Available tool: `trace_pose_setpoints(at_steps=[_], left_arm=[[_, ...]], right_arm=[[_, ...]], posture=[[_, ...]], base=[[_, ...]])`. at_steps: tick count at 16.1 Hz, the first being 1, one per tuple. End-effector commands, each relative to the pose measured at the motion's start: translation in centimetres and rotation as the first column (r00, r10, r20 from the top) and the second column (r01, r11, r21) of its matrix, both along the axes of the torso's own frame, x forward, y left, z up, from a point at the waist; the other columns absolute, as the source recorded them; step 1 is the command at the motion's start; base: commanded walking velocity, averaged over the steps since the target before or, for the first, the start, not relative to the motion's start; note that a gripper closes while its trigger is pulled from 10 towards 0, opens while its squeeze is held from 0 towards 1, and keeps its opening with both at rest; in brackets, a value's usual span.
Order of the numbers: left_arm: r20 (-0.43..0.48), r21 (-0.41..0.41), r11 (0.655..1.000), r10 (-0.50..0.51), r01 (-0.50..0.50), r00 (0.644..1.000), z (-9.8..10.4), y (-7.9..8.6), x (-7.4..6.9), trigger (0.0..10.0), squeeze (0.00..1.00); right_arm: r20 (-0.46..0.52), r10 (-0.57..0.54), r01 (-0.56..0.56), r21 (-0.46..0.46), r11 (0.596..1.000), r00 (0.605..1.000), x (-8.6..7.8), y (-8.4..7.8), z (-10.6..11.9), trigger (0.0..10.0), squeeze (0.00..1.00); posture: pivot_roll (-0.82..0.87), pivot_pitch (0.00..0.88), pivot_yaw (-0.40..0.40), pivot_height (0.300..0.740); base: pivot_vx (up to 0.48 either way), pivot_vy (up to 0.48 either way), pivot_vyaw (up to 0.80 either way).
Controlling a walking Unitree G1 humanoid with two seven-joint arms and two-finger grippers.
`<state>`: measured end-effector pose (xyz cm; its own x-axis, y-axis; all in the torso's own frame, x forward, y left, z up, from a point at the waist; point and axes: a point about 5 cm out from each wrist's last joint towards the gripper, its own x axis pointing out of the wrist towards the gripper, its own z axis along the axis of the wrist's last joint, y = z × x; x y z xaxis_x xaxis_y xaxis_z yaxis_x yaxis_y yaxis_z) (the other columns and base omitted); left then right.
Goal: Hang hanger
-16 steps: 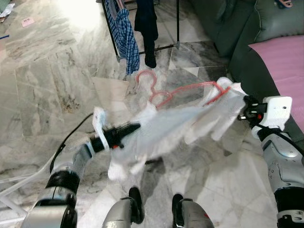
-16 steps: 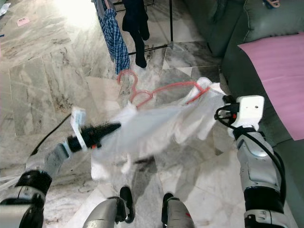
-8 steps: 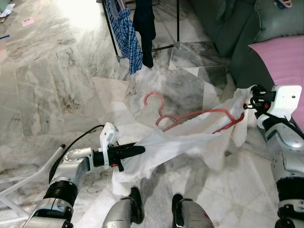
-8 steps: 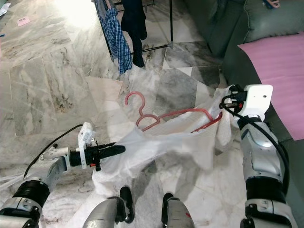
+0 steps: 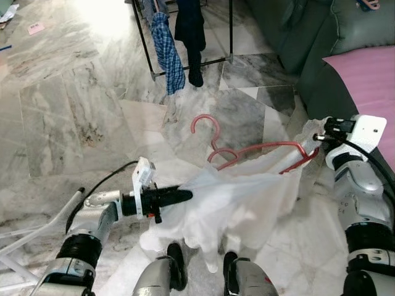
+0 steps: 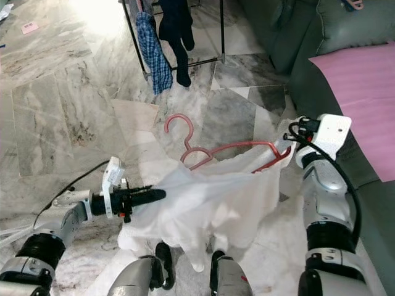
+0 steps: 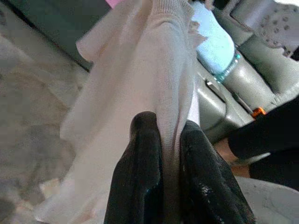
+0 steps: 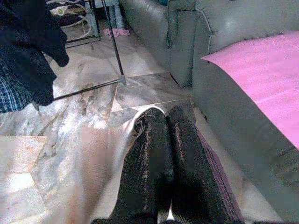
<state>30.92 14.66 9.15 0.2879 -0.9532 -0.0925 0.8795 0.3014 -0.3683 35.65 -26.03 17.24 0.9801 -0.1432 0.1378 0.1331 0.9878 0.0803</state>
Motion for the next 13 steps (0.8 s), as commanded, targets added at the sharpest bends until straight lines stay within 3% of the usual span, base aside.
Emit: trace_pose_setpoints(at_steps=[1, 3, 5, 8, 10, 11, 13], left_arm=[[-0.02, 0.033, 0.998, -0.054, 0.054, 0.998, -1.0, -0.2, -0.9, 0.0, 0.0], [-0.025, 0.035, 0.997, -0.066, 0.067, 0.998, -1.2, -0.6, -1.2, 0.0, 0.0], [-0.026, 0.032, 0.996, -0.087, 0.088, 0.996, -1.3, -1.2, -1.4, 0.0, 0.0], [-0.026, 0.032, 0.995, -0.089, 0.089, 0.996, -1.4, -1.3, -1.4, 0.0, 0.0], [-0.023, 0.029, 0.996, -0.084, 0.085, 0.996, -1.2, -1.3, -1.3, 0.0, 0.0], [-0.02, 0.012, 0.998, -0.064, 0.064, 0.998, -0.8, -1.0, -1.0, 0.0, 0.0], [-0.018, 0.004, 0.999, -0.044, 0.044, 0.999, -0.6, -0.7, -0.8, 0.0, 0.0]], right_arm=[[0.048, 0.036, -0.036, 0.007, 0.999, 0.998, 0.3, 0.8, 1.3, 0.0, 0.0], [0.073, 0.145, -0.145, -0.001, 0.989, 0.987, 0.6, 2.5, 2.1, 0.0, 0.0], [0.065, 0.369, -0.368, -0.023, 0.93, 0.927, 0.4, 5.6, 2.2, 0.0, 0.0], [0.012, 0.467, -0.466, -0.062, 0.883, 0.884, -0.1, 7.3, 1.3, 0.0, 0.0], [-0.043, 0.464, -0.466, -0.087, 0.881, 0.885, -0.3, 7.1, 0.3, 0.0, 0.0], [-0.04, 0.372, -0.374, -0.085, 0.924, 0.928, -0.2, 5.4, 0.4, 0.0, 0.0], [-0.018, 0.286, -0.286, -0.091, 0.954, 0.958, -0.2, 3.9, 0.8, 0.0, 0.0]], posture=[[-0.06, 0.322, 0.037, 0.74], [-0.06, 0.323, 0.036, 0.74], [-0.07, 0.322, 0.036, 0.74], [-0.07, 0.321, 0.036, 0.74], [-0.06, 0.32, 0.037, 0.74], [-0.06, 0.32, 0.038, 0.74], [-0.06, 0.32, 0.037, 0.74]], base=[[0.0, 0.0, 0.0], [0.0, 0.0, 0.0], [0.0, 0.0, 0.0], [0.0, 0.0, 0.0], [0.0, 0.0, 0.0], [0.0, 0.0, 0.0], [0.0, 0.0, 0.0]])
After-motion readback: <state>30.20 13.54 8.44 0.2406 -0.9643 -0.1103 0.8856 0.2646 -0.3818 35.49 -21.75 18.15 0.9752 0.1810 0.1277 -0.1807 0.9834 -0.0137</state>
